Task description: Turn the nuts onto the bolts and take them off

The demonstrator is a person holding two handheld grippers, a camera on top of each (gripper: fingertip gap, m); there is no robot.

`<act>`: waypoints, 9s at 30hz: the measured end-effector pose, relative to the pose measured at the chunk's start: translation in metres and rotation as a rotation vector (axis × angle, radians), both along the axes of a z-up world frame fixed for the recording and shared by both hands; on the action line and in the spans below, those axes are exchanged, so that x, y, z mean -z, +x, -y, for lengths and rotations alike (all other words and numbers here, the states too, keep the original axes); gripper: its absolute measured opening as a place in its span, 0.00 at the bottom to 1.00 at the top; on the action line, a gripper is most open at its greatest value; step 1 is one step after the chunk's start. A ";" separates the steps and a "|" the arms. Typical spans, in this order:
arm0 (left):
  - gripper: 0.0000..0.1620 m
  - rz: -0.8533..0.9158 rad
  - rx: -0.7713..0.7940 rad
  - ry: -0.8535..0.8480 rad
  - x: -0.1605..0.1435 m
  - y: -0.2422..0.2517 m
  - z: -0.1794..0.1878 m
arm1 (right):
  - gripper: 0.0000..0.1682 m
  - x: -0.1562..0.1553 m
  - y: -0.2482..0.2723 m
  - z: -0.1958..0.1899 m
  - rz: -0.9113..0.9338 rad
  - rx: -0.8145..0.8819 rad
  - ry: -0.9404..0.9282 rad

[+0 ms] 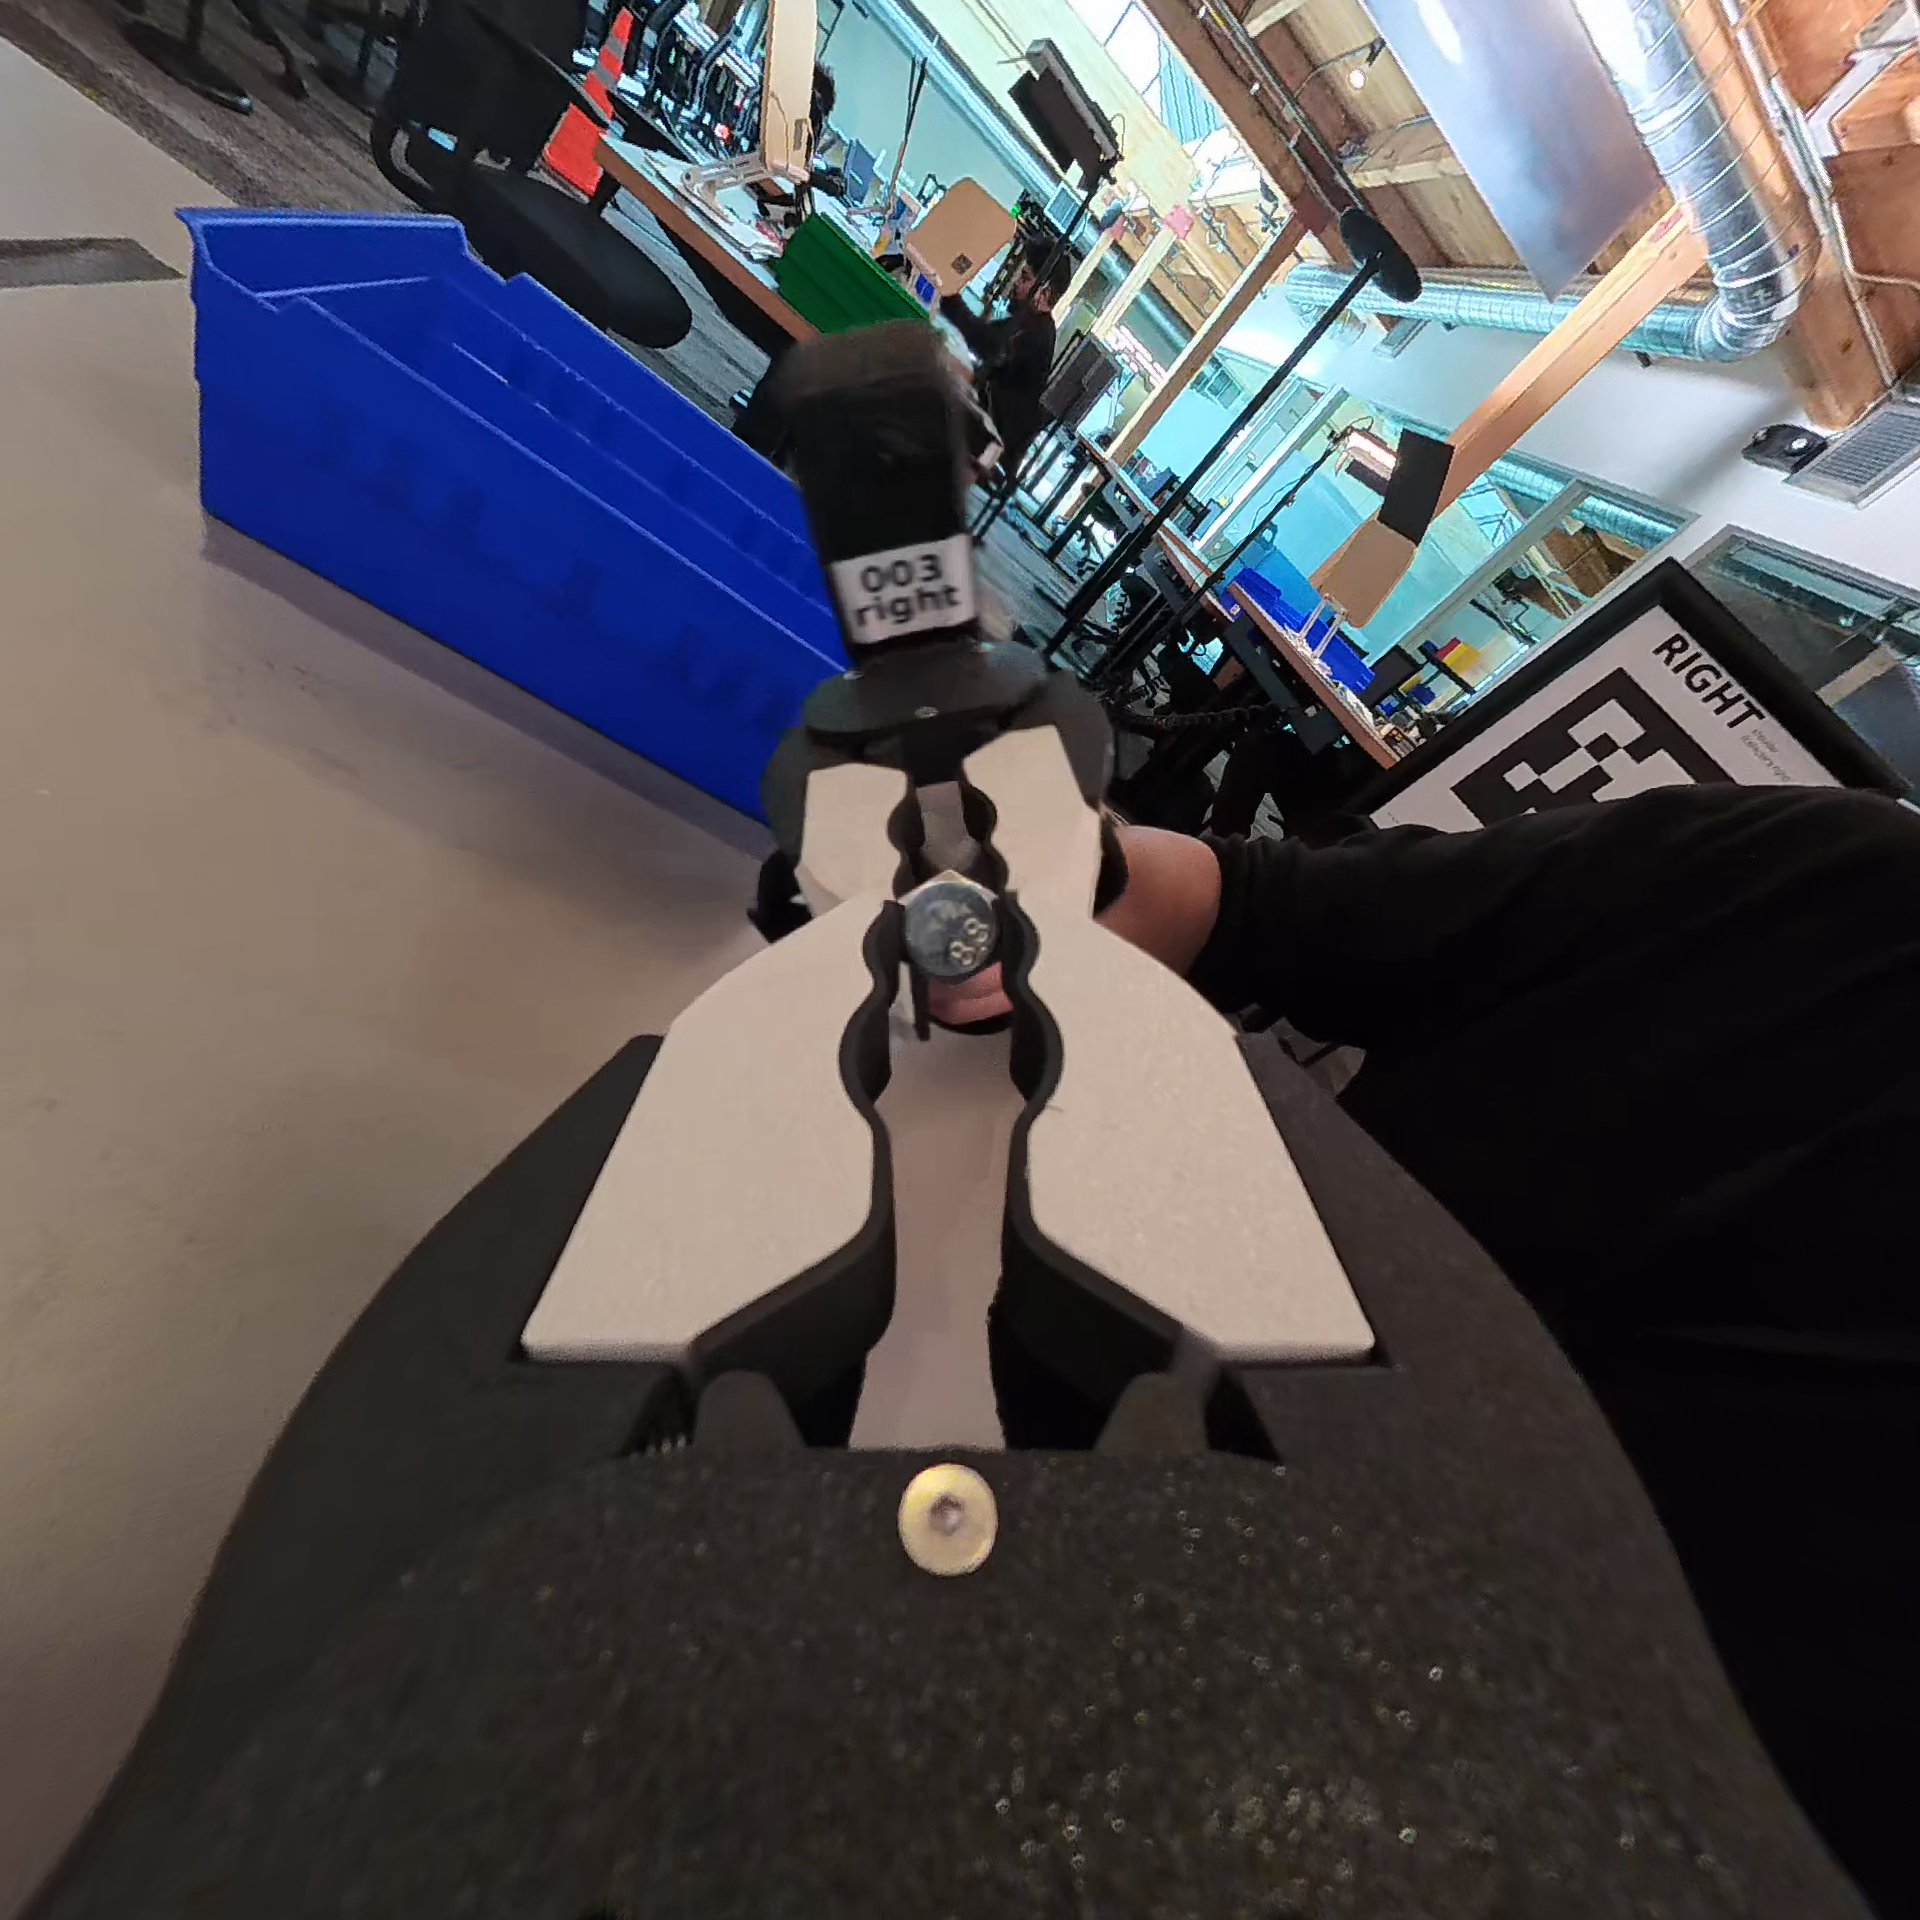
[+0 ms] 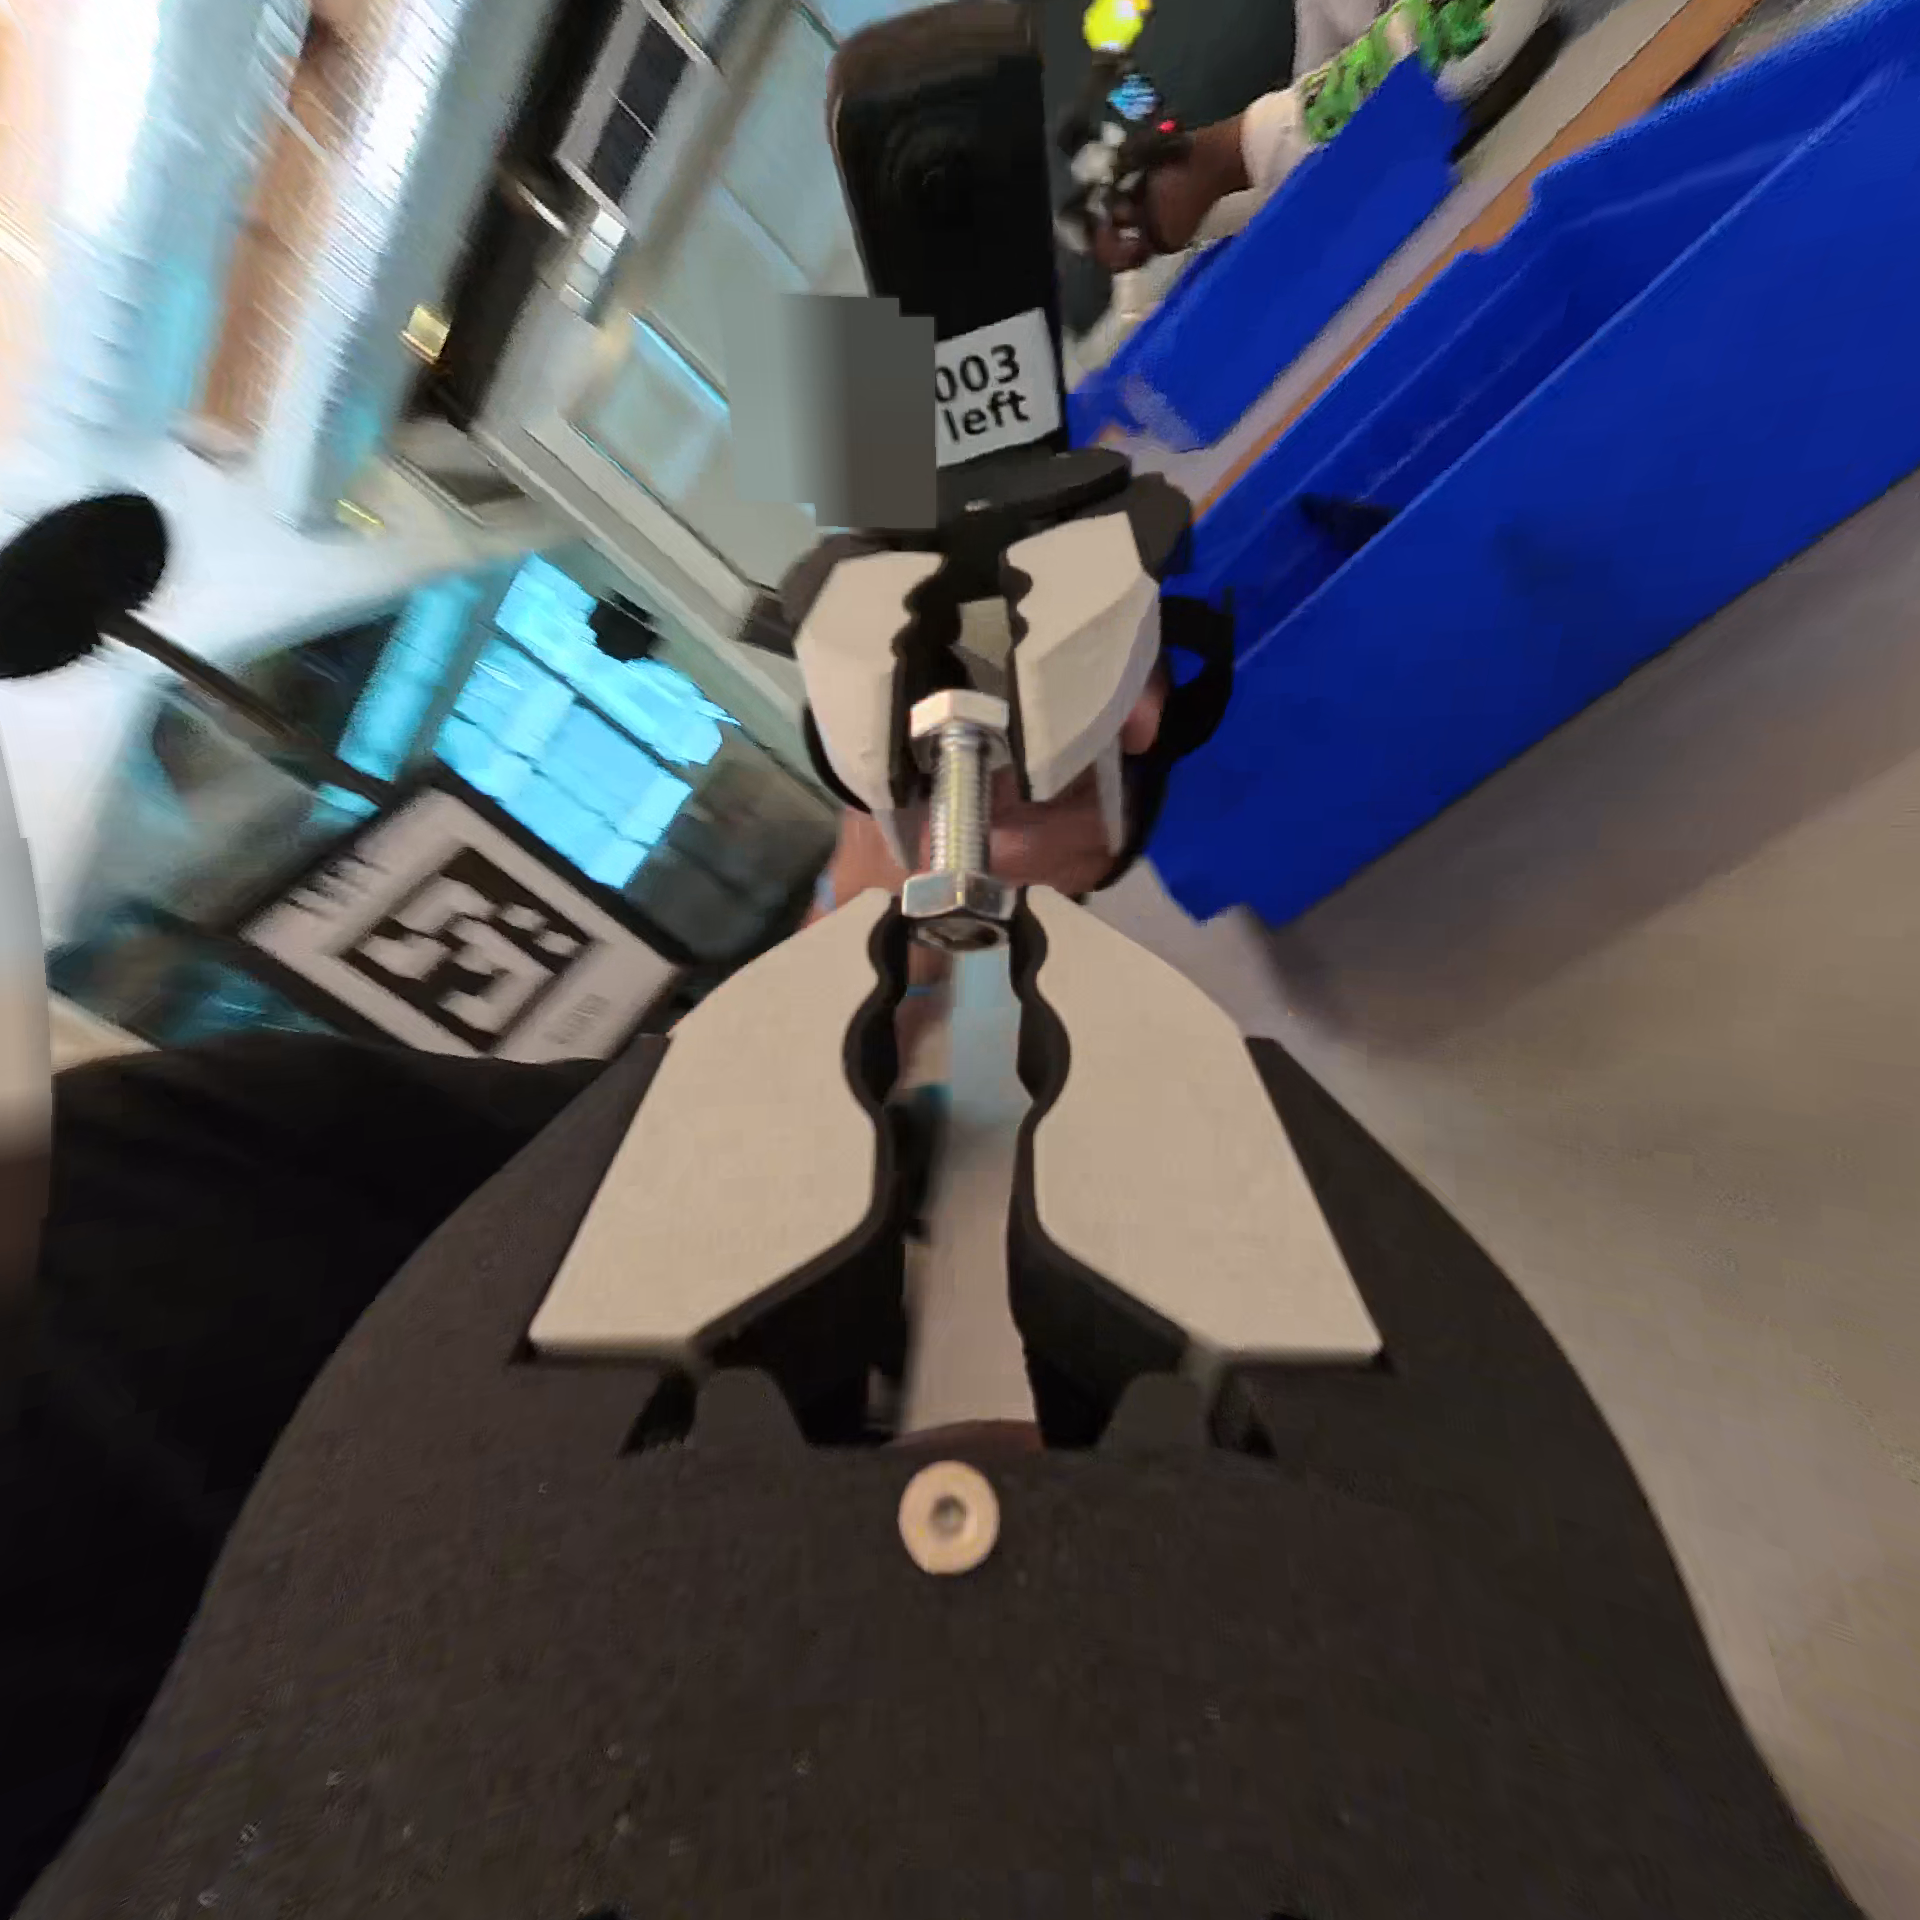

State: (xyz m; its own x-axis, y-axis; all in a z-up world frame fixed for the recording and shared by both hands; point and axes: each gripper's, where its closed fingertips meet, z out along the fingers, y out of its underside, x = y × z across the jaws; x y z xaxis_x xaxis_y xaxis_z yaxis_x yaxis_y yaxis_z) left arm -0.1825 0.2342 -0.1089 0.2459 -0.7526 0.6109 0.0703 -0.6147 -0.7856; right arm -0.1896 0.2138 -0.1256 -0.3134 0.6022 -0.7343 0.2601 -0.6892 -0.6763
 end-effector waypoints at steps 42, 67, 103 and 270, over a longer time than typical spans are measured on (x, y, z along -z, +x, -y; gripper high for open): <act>0.11 0.015 -0.024 0.006 0.000 0.003 -0.004 | 0.12 -0.018 0.007 -0.023 -0.057 -0.013 -0.434; 0.10 0.108 0.017 -0.110 0.003 0.008 -0.005 | 0.11 0.002 0.012 -0.037 0.196 0.554 1.885; 0.11 0.114 0.055 -0.125 0.003 0.012 0.001 | 0.18 -0.008 0.019 -0.025 0.109 0.431 1.705; 0.10 0.195 -0.093 -0.015 -0.018 0.001 -0.014 | 0.10 -0.031 0.010 -0.026 -0.193 0.017 -0.644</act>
